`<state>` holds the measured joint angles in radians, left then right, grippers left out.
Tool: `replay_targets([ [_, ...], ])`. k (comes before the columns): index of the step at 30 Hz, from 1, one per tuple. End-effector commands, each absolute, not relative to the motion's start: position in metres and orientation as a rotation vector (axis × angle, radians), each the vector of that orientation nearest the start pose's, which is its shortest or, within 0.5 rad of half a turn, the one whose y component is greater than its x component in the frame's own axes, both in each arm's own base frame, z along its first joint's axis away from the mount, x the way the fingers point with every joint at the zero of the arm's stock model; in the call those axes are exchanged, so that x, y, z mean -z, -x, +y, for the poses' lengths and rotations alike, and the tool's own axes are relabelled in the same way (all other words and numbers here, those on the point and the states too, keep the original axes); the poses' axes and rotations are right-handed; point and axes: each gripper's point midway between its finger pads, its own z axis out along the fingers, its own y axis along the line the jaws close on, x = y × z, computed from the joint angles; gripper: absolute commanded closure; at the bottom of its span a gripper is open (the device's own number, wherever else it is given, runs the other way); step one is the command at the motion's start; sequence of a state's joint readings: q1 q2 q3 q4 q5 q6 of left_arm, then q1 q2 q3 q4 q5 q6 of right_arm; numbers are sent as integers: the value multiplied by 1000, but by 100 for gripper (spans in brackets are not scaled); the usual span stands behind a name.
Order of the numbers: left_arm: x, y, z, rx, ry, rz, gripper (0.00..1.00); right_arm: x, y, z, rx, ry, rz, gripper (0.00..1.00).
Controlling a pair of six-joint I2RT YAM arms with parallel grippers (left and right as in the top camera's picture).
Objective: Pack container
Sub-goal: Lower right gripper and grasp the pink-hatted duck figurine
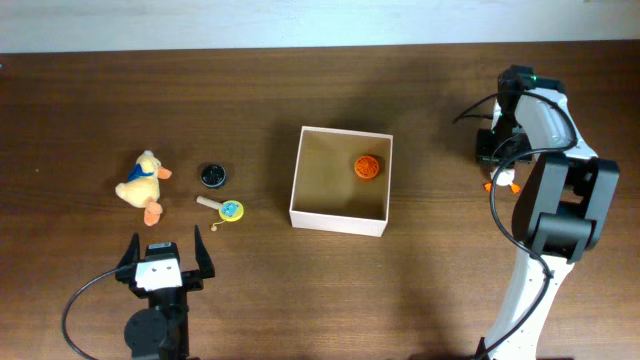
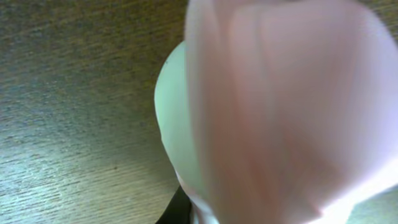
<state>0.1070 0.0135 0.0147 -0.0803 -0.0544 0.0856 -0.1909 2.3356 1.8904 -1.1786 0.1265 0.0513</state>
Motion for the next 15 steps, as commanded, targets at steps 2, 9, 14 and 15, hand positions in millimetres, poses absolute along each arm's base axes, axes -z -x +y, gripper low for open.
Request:
replay_targets([
  [2,-157,-244,33,-188,42,1650,1,-12,-423,-109,211,-398,3189,96],
  [9,-157,-244,33,-188,42,1650,1,-83,-450,-123,306,-349,3060,96],
  [14,-157,-244,33,-188,42,1650,1,-139,-471,-127,308,-337,2938,96],
  [15,-157,-244,33,-188,42,1650,1,-149,-474,-126,301,-333,2912,96],
])
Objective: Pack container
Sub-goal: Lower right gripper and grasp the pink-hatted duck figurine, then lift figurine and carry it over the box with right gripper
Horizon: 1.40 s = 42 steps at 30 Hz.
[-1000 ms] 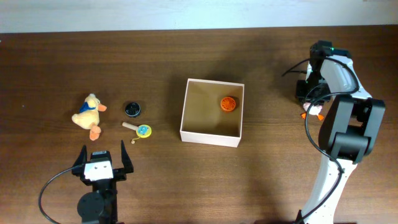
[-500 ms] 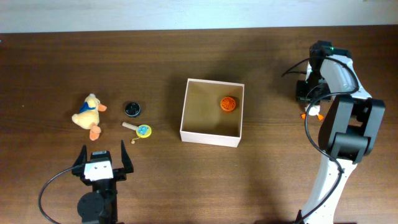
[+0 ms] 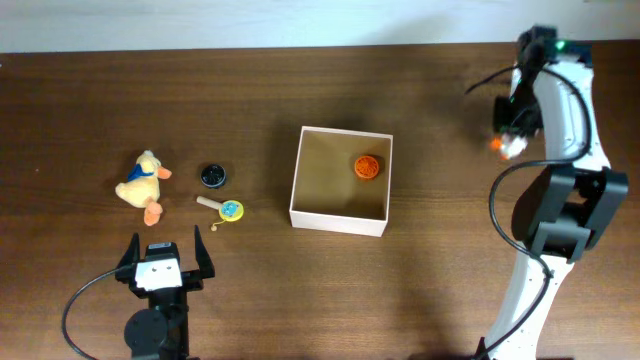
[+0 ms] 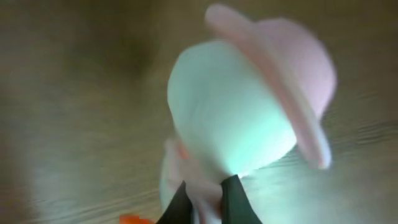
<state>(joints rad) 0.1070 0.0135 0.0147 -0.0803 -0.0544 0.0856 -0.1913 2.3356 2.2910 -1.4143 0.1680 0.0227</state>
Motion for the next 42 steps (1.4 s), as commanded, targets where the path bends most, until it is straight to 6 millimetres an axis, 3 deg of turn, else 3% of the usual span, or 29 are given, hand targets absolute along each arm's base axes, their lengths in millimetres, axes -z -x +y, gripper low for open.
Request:
replay_targets([
  [1,-157,-244,33,-188,42,1650,1,-158,-478,-123,293,-324,2887,96],
  [4,-157,-244,33,-188,42,1650,1,-186,-491,-104,217,-214,2822,96],
  [8,-157,-244,33,-188,42,1650,1,-214,-506,-58,112,-11,2744,96],
  [14,-157,-244,33,-188,42,1650,1,-226,-512,23,75,273,2687,96],
  [21,-157,-244,33,-188,42,1650,1,-226,-497,124,25,585,2640,96],
  [23,-157,-244,33,-188,42,1650,1,-225,-489,145,21,689,2625,96],
  [29,-157,-244,33,-188,42,1650,1,-219,-451,207,-17,1283,2459,96],
  [34,-157,-244,33,-188,42,1650,1,-216,-415,242,-173,1671,2265,96],
  [38,-157,-244,33,-188,42,1650,1,-212,-389,250,-334,1875,2150,96],
  [42,-157,-244,33,-188,42,1650,1,-200,-384,247,-384,1892,2183,96],
])
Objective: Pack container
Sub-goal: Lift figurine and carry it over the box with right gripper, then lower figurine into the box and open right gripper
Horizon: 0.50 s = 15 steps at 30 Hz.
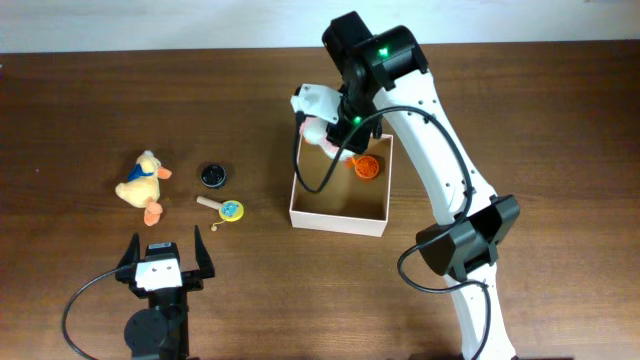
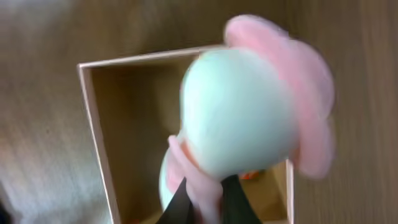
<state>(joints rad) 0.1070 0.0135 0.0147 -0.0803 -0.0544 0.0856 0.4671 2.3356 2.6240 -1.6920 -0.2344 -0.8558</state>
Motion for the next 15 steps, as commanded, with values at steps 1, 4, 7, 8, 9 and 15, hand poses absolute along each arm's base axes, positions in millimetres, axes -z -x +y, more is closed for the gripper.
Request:
replay_targets([
  [1,-157,-244,33,-188,42,1650,1,-195,-382,246,-391,1915,2185,96],
  [4,-157,-244,33,-188,42,1650,1,-175,-372,243,-442,1987,2210,96],
  [7,-157,-244,33,-188,42,1650,1,-156,-361,240,-498,2037,2252,96],
  [8,-157,-244,33,-188,42,1650,1,-150,-357,238,-513,2047,2272,96],
  [9,-157,-244,33,-188,42,1650,1,-143,-353,236,-530,2059,2296,96],
  [15,-157,-244,33,-188,42,1650,1,-120,-333,230,-629,2110,2364,96],
])
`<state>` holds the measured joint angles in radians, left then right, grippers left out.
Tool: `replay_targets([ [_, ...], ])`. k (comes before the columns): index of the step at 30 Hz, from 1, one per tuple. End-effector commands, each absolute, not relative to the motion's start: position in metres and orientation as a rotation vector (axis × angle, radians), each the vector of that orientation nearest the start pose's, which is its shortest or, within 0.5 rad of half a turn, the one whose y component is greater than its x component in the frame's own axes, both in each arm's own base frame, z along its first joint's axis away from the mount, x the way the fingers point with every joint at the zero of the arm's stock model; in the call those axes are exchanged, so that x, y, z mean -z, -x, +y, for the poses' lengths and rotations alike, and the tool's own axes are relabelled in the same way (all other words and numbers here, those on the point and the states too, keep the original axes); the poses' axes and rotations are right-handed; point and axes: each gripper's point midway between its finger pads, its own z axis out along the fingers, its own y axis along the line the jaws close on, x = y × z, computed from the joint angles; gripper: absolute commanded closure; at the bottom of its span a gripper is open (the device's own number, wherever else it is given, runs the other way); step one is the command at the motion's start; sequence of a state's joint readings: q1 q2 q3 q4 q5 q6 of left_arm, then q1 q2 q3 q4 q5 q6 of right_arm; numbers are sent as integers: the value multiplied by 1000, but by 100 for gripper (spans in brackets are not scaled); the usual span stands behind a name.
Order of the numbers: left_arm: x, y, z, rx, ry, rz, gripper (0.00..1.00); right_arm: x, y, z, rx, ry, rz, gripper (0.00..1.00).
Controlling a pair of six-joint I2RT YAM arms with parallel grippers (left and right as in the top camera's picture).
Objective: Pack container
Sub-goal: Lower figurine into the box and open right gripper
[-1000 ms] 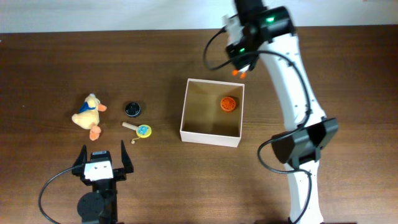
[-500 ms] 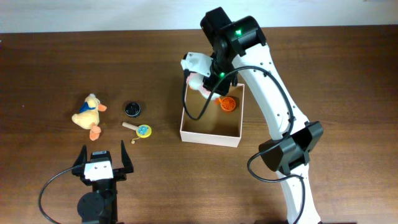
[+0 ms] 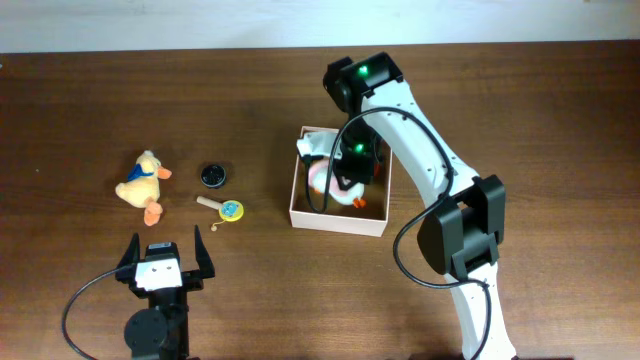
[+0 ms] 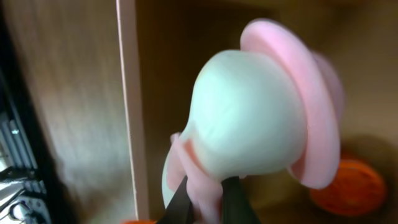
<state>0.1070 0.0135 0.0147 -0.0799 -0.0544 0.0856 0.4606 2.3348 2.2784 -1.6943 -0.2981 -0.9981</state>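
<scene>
A white cardboard box (image 3: 336, 222) sits mid-table. Down inside it, my right gripper (image 3: 343, 172) (image 4: 205, 194) is shut on a white plush toy (image 3: 322, 176) (image 4: 249, 124) with a pink hat, pinching the pink part at its neck. An orange round piece (image 4: 345, 186) lies on the box floor beside the toy; the arm hides it from overhead. The box's left wall (image 4: 130, 106) runs close by the toy. At the front left edge my left gripper (image 3: 163, 248) stands open with nothing in it.
Left of the box lie a yellow duck plush (image 3: 142, 181), a small black round thing (image 3: 211, 175) and a yellow-and-blue disc on a wooden stick (image 3: 226, 208). The right arm reaches over the box's far side.
My right gripper, with the plush toy, was above the box's far left corner. It is now lower, with the toy inside the box. The left arm has not moved.
My right gripper was down on the plush toy at the table's far right. Then it held the toy clear of the table there. Then it had the toy over the box's far left corner, and now inside the box.
</scene>
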Motion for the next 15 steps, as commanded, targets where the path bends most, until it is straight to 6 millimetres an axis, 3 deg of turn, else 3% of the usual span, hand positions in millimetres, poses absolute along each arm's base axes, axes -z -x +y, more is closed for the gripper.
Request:
replay_targets([
  [1,-157,-244,33,-188,42,1650,1,-118,-330,231,-661,2116,2361,96],
  [15,-157,-244,33,-188,42,1650,1,-76,-313,228,-765,2179,2354,96],
])
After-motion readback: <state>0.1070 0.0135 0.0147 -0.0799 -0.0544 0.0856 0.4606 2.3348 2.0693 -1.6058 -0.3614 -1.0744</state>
